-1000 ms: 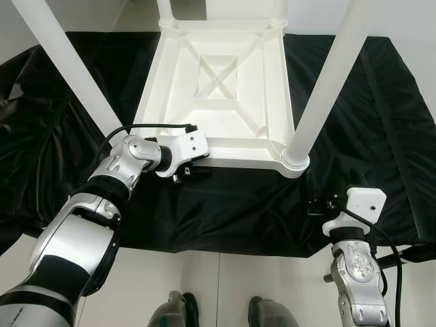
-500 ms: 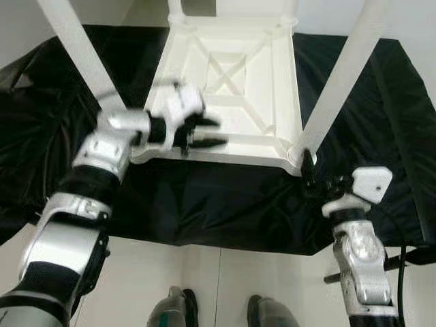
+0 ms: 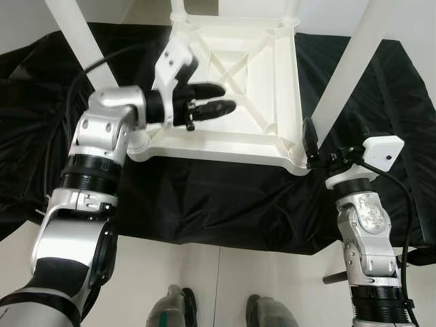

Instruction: Building children table

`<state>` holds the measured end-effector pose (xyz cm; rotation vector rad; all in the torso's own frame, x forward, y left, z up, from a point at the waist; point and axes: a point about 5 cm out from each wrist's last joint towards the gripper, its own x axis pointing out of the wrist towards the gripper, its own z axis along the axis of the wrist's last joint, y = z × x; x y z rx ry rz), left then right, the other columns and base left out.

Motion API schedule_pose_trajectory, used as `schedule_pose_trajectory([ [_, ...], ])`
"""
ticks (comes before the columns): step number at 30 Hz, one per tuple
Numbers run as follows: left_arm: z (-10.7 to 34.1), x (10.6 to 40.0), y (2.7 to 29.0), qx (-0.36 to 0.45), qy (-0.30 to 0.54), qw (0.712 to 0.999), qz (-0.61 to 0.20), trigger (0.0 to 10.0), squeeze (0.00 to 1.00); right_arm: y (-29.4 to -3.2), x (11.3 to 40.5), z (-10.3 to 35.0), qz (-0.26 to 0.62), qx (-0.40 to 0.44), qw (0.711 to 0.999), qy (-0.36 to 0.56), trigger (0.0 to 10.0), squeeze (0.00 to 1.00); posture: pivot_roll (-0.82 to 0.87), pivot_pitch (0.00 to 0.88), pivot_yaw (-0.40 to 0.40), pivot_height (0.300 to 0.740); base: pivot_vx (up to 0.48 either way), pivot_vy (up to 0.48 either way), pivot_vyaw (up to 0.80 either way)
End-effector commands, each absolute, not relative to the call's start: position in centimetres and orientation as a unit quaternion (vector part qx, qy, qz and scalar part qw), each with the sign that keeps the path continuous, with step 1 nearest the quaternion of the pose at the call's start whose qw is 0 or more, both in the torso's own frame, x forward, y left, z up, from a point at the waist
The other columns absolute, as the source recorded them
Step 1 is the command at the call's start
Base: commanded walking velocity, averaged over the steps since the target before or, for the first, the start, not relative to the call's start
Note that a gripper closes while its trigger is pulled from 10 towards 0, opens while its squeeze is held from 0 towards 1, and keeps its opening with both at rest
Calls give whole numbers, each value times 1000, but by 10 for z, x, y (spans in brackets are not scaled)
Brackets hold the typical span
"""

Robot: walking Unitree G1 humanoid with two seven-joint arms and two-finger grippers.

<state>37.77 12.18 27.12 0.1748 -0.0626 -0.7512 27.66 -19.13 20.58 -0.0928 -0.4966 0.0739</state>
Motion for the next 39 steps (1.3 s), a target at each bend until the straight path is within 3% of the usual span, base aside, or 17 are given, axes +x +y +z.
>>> schedule_pose_trajectory([
  [1, 266, 379, 129, 88, -19, 942, -324, 10000, 0, -191, 276, 204, 33, -39, 969, -243, 10000, 0, 4, 126, 47, 740, 0, 0, 0],
  [11, 249, 386, 144, 70, 25, 972, -223, 10000, 0, -178, 270, 185, 44, -17, 976, -213, 10000, 0, 9, 105, 48, 740, 0, 0, 0],
  [15, 251, 390, 147, 69, 29, 986, -148, 10000, 0, -175, 272, 186, 48, -11, 975, -216, 10000, 0, 12, 98, 47, 740, 0, 0, 0],
  [25, 251, 390, 144, 78, 33, 992, -90, 10000, 0, -176, 278, 187, 49, -8, 976, -212, 10000, 0, 17, 94, 42, 740, 0, 0, 0],
  [28, 250, 391, 145, 87, 46, 995, -28, 10000, 0, -176, 287, 188, 52, -6, 977, -205, 10000, 0, 22, 89, 36, 740, 0, 0, 0],
  [39, 250, 390, 143, 95, 57, 994, 10, 10000, 0, -176, 300, 193, 49, 7, 978, -202, 10000, 0, 36, 90, 36, 740, 0, 0, 0],
])
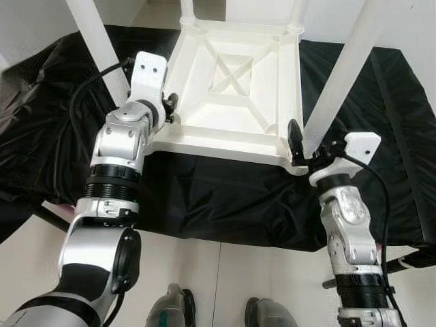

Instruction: Building children table

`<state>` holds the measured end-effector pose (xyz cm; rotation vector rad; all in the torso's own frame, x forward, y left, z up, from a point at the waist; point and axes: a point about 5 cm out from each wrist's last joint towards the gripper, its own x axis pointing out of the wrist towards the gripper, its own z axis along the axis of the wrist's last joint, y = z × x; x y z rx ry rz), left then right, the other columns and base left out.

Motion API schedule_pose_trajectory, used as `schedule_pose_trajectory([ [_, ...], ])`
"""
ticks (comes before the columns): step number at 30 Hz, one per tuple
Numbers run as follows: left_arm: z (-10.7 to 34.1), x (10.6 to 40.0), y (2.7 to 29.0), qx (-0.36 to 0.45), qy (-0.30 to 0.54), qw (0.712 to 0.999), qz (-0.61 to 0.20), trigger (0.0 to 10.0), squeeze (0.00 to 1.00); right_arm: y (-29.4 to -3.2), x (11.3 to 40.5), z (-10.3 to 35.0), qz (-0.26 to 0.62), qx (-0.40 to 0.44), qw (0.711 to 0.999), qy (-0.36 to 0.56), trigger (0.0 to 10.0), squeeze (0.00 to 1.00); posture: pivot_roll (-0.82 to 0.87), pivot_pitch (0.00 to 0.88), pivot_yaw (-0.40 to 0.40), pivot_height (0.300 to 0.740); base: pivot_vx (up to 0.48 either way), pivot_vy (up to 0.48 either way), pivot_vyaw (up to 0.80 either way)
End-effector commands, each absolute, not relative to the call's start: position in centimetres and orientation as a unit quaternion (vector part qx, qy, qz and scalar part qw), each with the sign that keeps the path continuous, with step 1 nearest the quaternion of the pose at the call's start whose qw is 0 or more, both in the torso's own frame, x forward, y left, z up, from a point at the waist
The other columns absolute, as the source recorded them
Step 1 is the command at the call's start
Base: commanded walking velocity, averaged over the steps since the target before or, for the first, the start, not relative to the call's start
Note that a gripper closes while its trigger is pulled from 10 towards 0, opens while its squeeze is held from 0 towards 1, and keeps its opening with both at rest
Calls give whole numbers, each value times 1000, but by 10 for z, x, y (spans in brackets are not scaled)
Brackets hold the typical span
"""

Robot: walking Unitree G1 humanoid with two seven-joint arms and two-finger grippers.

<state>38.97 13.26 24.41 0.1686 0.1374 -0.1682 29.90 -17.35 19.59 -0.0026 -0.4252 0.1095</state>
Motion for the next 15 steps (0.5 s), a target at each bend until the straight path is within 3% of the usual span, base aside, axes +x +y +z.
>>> schedule_pose_trajectory([
  [1, 250, 390, 143, 95, 57, 994, 10, 10000, 0, -176, 300, 193, 49, 7, 978, -202, 10000, 0, 36, 90, 36, 740, 0, 0, 0],
  [15, 255, 386, 144, 114, 52, 990, 60, 10000, 0, -171, 319, 182, 115, 27, 984, -131, 10000, 0, 43, 101, 40, 740, 0, 0, 0],
])
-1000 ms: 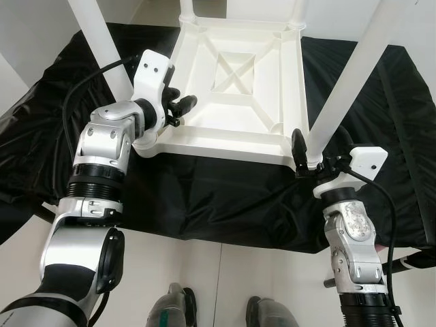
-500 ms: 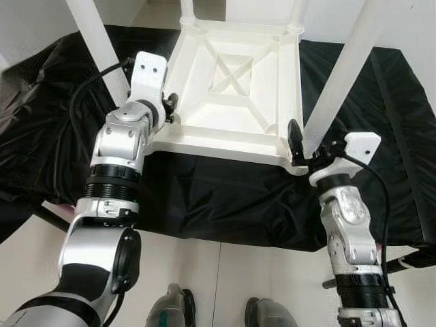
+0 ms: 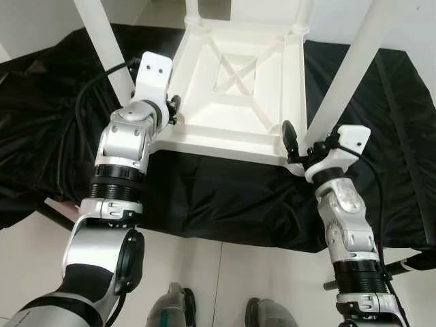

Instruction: Building children table

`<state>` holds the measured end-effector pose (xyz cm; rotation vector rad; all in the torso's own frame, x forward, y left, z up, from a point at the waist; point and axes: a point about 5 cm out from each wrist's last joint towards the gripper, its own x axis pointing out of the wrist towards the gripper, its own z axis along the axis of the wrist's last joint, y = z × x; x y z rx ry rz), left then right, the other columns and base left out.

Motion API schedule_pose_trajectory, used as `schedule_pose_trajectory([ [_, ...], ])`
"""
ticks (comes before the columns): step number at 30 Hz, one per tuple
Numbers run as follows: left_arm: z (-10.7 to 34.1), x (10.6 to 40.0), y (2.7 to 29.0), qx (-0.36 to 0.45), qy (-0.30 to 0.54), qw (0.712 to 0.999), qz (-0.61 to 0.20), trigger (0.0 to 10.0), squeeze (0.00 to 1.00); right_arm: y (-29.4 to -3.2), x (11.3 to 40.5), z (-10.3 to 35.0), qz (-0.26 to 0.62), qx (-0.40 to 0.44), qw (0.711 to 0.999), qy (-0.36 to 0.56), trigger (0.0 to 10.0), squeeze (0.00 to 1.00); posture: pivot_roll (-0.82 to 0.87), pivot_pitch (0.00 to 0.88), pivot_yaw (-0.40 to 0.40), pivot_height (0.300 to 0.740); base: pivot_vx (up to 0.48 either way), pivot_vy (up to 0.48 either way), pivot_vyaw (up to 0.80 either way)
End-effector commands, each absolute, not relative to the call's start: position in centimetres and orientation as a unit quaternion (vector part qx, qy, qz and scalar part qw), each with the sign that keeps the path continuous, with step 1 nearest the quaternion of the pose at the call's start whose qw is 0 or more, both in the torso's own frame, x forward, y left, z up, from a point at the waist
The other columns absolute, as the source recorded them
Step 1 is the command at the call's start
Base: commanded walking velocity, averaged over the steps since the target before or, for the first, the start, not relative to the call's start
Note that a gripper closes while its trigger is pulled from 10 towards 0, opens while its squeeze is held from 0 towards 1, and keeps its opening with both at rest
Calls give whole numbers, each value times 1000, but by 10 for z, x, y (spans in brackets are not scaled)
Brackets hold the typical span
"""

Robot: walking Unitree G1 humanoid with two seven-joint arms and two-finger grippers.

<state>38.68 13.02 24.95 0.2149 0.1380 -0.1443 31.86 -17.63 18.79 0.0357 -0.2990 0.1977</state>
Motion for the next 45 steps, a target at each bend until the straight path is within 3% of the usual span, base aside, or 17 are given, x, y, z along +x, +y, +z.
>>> schedule_pose_trajectory([
  [1, 253, 385, 147, 112, 57, 990, 70, 10000, 0, -171, 323, 180, 130, 26, 984, -120, 10000, 0, 46, 103, 38, 740, 0, 0, 0],
  [21, 257, 377, 175, 105, 62, 979, 162, 10000, 0, -158, 344, 192, 238, 10, 966, -102, 10000, 0, 68, 115, 21, 740, 0, 0, 0],
  [45, 265, 369, 189, 131, 61, 965, 217, 10000, 0, -138, 348, 186, 363, 6, 929, -77, 10000, 0, 87, 121, 15, 740, 0, 0, 0],
])
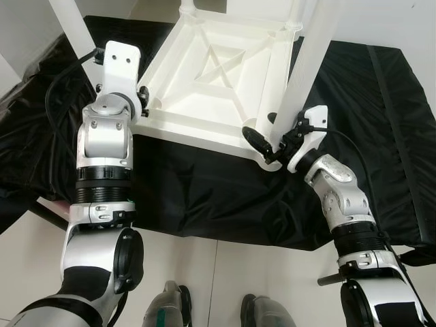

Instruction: Building children table

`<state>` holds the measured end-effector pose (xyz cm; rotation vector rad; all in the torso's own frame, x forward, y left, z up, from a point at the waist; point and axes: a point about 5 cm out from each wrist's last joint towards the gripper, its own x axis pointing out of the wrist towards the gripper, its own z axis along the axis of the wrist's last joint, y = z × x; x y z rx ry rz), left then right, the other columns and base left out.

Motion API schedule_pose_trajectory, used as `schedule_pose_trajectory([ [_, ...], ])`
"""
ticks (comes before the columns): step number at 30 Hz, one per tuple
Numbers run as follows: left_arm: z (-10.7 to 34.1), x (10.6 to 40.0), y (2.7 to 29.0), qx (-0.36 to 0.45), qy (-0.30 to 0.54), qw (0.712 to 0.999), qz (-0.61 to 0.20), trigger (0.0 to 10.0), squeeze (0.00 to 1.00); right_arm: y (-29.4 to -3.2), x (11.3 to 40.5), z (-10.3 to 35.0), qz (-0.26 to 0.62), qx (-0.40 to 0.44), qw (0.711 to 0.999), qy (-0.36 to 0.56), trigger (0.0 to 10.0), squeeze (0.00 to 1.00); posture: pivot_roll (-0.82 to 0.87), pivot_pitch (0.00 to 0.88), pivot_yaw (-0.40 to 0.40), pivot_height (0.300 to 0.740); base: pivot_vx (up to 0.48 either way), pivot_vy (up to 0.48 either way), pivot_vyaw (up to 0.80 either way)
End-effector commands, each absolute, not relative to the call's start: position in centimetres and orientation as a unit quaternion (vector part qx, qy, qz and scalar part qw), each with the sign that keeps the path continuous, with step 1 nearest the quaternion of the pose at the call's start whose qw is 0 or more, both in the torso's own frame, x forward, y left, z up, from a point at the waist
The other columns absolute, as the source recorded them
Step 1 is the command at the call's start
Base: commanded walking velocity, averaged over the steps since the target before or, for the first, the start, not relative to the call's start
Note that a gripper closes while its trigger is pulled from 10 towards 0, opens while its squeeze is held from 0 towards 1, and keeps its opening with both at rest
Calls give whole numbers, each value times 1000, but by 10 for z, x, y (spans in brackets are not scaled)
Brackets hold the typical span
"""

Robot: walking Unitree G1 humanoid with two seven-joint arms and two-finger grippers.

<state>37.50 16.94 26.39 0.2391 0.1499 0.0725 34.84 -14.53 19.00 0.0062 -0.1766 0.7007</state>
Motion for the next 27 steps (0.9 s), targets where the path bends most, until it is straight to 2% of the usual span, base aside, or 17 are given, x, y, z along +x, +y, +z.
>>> schedule_pose_trajectory([
  [1, 266, 368, 190, 133, 61, 965, 220, 10000, 0, -138, 347, 185, 370, 6, 926, -76, 10000, 0, 89, 122, 14, 740, 0, 0, 0],
  [5, 265, 367, 192, 137, 63, 963, 225, 10000, 0, -140, 345, 180, 381, 6, 922, -70, 10000, 0, 88, 122, 16, 740, 0, 0, 0],
  [17, 267, 368, 190, 150, 52, 965, 210, 10000, 0, -141, 350, 173, 318, 20, 946, -69, 10000, 0, 86, 120, 16, 740, 0, 0, 0],
  [19, 267, 370, 183, 161, 36, 976, 144, 10000, 0, -143, 349, 167, 288, 28, 955, -65, 10000, 0, 89, 122, 17, 740, 0, 0, 0],
  [20, 267, 370, 183, 161, 36, 976, 144, 10000, 0, -143, 349, 167, 288, 28, 955, -65, 10000, 0, 89, 122, 17, 740, 0, 0, 0],
  [22, 261, 374, 168, 180, 27, 983, 22, 10000, 0, -148, 347, 159, 227, 34, 972, -58, 10000, 0, 93, 123, 19, 740, 0, 0, 0],
  [24, 260, 375, 165, 187, 22, 982, 2, 10000, 0, -149, 347, 157, 217, 36, 974, -56, 10000, 0, 93, 123, 19, 740, 0, 0, 0],
  [27, 245, 375, 146, 222, 22, 966, -129, 10000, 0, -156, 342, 145, 160, 39, 986, -39, 10000, 0, 83, 126, 25, 740, 0, 0, 0],
])
